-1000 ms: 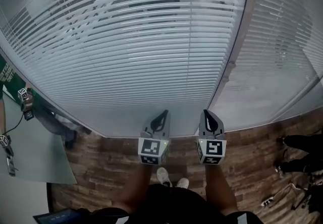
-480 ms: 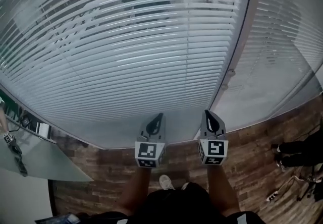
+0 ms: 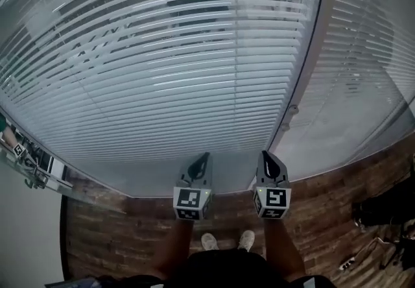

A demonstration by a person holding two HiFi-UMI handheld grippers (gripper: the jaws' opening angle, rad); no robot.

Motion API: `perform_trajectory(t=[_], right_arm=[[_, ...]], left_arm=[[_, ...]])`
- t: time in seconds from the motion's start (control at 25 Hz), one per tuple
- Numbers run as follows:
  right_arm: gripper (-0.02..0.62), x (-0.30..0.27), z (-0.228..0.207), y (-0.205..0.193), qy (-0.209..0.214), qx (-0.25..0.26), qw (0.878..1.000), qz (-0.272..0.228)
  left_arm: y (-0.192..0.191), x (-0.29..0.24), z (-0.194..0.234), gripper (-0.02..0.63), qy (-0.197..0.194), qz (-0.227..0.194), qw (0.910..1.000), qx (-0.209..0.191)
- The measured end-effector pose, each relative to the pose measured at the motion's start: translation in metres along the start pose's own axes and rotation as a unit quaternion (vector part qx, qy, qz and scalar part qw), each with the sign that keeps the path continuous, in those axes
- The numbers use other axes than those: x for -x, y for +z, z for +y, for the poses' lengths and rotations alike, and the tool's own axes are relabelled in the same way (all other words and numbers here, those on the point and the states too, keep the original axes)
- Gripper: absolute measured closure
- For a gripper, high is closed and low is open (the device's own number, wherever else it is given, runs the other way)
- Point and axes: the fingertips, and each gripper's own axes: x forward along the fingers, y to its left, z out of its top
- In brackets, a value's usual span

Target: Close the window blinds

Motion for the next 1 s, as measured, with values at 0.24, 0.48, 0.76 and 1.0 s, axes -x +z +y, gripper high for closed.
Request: perform_trajectory(t=[0.24, 0.48, 0.76, 1.0], right_arm=[[0.598, -0.004, -0.035, 0.016, -0.009, -0.008, 1.000, -0.017], [0.598, -0.009, -0.050, 0.027, 0.004, -0.007, 1.000, -0.024], [0.600, -0.013, -0.067, 0.042, -0.003, -0.065, 0.997, -0.049], [0.576, -0.023, -0.087, 0.041, -0.036, -0.057, 0.996, -0.061]], left_arm=[[0.000, -0.019, -0.017, 0.606, -0.010, -0.001, 0.9999, -0.007], [-0.010, -0.027, -0.026, 0.606, -0.007, 0.011, 0.9998, -0.014], [0.008, -0.022, -0.032, 0.606, -0.008, -0.014, 0.9992, 0.036], [-0.002, -0.032, -0.040, 0.606, -0.010, -0.013, 0.9992, 0.036]])
